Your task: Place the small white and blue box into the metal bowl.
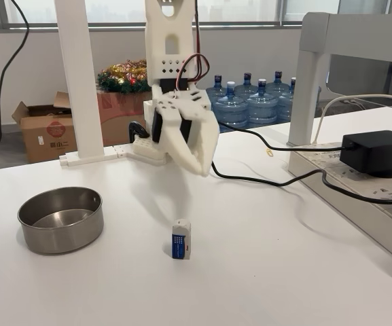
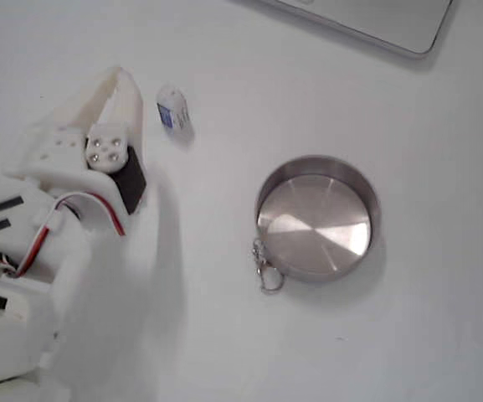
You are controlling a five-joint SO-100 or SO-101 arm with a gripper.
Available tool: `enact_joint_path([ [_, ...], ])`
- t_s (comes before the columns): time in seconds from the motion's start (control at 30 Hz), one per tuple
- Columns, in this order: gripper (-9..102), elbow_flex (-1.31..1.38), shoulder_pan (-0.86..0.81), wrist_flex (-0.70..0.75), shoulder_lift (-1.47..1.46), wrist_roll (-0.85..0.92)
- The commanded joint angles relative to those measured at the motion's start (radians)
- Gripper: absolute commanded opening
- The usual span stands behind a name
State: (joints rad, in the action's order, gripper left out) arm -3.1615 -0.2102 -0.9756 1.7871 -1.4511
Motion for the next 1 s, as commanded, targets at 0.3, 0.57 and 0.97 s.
enact_joint_path([
  [0.3, 8, 0.003, -0.003, -0.017, -0.153, -0.117],
  [0.57, 21, 0.015, -0.005, -0.029, -0.152, -0.141],
  [0.97, 26, 0.199, -0.018, -0.029, -0.322, -0.141],
])
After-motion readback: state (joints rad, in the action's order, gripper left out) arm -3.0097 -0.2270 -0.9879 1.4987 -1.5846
